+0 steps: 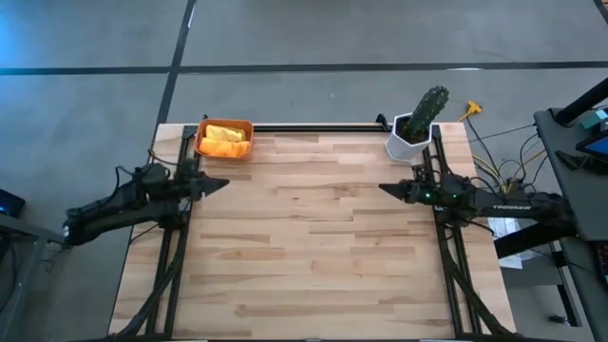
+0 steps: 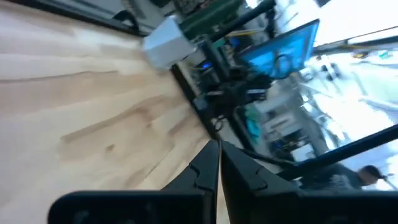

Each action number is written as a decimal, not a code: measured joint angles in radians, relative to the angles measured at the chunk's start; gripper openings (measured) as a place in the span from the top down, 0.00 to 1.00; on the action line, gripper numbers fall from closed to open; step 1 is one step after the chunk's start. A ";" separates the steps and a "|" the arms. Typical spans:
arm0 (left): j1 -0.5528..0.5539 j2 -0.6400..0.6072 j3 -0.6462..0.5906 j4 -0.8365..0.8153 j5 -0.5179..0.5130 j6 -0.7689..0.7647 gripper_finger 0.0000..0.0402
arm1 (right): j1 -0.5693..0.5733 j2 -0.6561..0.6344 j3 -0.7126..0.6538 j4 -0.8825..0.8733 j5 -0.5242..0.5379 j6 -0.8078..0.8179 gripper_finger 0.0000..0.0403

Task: Roll microfiber towels into tight, uniform cylinder then place into a basket
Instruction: Return to Home Position

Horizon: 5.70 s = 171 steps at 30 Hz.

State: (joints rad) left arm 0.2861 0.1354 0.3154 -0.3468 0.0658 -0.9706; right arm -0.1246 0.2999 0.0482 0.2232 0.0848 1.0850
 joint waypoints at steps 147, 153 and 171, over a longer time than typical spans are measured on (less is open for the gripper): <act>-0.315 -0.067 -0.311 0.479 -0.378 0.407 1.00 | 0.251 -0.270 -0.039 -0.217 -0.110 -0.685 0.97; -0.315 -0.054 -0.311 0.477 -0.377 0.407 1.00 | 0.251 -0.265 -0.039 -0.214 -0.110 -0.685 0.97; -0.315 -0.044 -0.311 0.479 -0.377 0.407 1.00 | 0.251 -0.264 -0.039 -0.216 -0.110 -0.685 0.97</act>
State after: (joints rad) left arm -0.0284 0.0910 0.0040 0.1318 -0.3108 -0.5640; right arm 0.1261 0.0357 0.0093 0.0074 -0.0254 0.4000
